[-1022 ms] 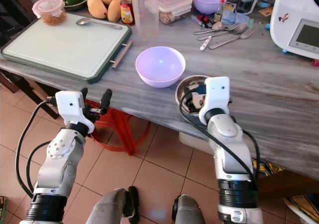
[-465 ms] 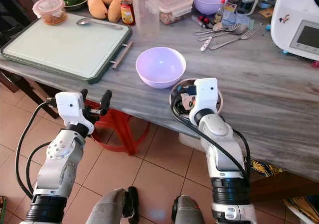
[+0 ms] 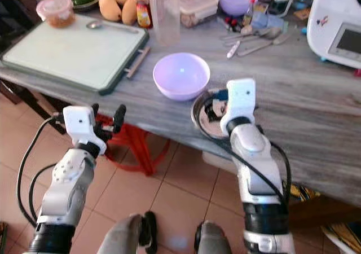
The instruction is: Setting the table
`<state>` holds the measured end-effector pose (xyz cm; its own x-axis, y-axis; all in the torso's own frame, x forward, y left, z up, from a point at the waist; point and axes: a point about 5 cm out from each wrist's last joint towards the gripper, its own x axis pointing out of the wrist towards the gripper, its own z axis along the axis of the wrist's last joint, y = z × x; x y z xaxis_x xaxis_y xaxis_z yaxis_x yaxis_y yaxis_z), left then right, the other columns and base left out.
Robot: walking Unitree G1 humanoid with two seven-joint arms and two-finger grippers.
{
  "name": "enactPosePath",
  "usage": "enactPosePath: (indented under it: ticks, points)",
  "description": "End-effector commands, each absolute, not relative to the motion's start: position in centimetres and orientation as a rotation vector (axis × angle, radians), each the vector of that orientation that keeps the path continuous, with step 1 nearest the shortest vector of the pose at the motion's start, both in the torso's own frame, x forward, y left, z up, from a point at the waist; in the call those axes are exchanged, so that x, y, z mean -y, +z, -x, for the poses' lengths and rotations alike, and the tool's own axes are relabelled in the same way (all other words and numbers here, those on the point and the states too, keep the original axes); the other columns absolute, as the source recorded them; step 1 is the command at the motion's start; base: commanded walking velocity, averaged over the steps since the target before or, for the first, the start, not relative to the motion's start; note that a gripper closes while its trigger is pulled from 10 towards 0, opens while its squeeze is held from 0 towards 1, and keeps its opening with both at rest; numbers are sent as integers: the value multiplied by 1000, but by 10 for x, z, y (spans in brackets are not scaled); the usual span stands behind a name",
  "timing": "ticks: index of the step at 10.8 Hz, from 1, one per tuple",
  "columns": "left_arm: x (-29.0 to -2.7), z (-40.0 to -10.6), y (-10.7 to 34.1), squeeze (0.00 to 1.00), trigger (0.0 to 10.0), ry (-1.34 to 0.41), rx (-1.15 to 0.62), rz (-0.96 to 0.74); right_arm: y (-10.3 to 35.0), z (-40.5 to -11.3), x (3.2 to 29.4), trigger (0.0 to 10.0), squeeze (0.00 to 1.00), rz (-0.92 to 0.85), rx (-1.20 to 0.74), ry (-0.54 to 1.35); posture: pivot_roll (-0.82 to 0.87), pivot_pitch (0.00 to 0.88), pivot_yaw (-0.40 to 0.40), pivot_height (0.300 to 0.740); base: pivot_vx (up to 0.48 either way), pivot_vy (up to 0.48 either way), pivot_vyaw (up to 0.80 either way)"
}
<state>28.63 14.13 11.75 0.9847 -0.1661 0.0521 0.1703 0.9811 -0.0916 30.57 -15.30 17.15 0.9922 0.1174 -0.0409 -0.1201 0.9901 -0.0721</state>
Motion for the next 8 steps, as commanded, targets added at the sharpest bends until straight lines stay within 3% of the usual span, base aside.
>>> enactPosePath:
  ticks: [1,4,8]
  points:
    - [-143,-283,117,0,10000,-163,39,96,180,-302,147,10000,0,74,16,131,-24,158,59,740,0,0,0]
    - [-143,-283,127,0,10000,-116,56,106,207,-287,136,10000,0,152,267,180,-19,153,51,740,0,0,0]
    - [-145,-282,123,0,10000,-112,39,105,190,-271,141,10000,0,167,288,149,-20,143,52,740,-215,0,0]
